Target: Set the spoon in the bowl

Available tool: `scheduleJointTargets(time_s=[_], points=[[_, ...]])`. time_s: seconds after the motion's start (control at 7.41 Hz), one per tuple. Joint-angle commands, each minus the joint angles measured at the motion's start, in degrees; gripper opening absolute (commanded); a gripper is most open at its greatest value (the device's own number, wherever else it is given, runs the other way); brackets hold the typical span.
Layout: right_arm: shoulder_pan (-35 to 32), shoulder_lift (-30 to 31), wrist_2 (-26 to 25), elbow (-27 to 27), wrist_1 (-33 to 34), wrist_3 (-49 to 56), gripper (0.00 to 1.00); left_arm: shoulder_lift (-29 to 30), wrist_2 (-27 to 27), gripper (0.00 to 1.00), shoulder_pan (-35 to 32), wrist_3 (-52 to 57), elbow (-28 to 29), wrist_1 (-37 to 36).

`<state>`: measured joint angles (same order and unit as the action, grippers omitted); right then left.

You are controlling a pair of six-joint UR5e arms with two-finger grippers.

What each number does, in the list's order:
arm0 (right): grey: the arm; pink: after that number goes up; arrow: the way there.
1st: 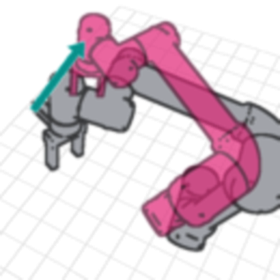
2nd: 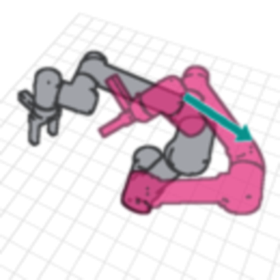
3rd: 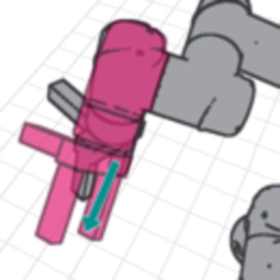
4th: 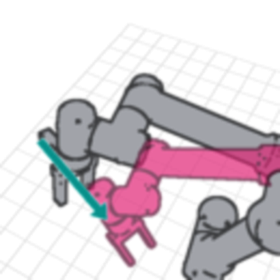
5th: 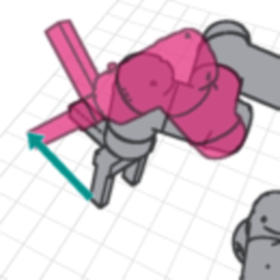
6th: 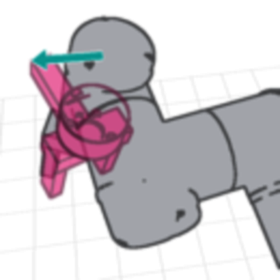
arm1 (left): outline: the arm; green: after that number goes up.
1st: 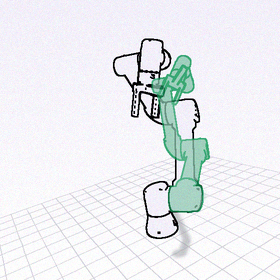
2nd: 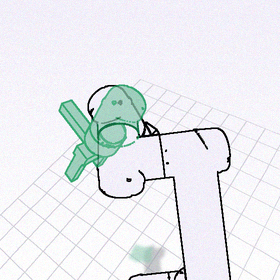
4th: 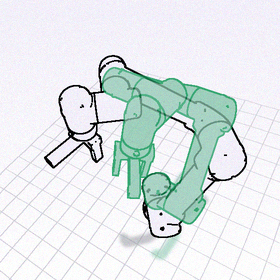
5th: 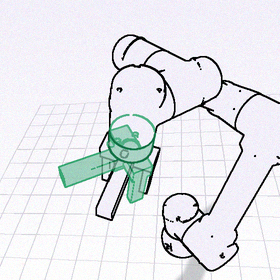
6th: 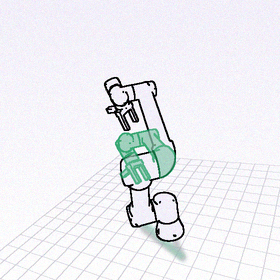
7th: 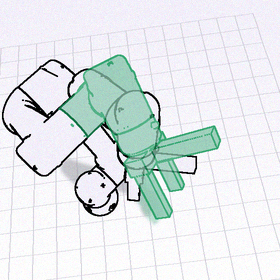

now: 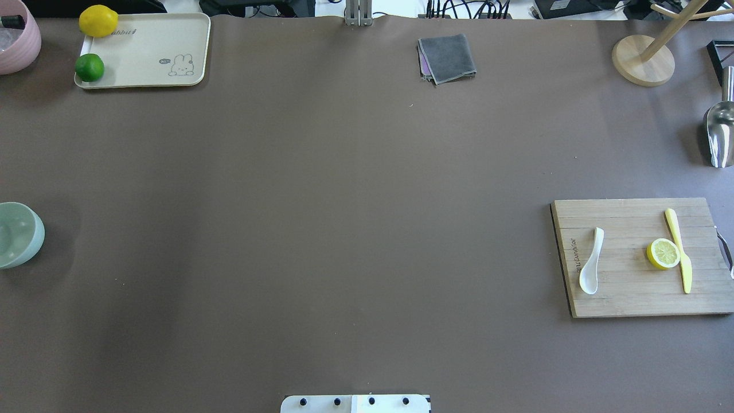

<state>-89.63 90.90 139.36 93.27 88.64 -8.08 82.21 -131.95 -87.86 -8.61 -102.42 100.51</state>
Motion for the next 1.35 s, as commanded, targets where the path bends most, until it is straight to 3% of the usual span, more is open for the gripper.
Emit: scheduleJointTargets(time_s=[0.0, 1.21], points=[[-0.7, 0.2, -0.3, 0.6, 0.0, 0.0, 1.0, -1.3, 0.0, 0.98, 0.0, 0.1, 0.3, 0.3], [1.2, -0.5, -0.7, 2.6, 0.0, -1.0, 1.0, -1.0, -0.9, 0.98, 0.1, -0.3, -0.5, 0.3]])
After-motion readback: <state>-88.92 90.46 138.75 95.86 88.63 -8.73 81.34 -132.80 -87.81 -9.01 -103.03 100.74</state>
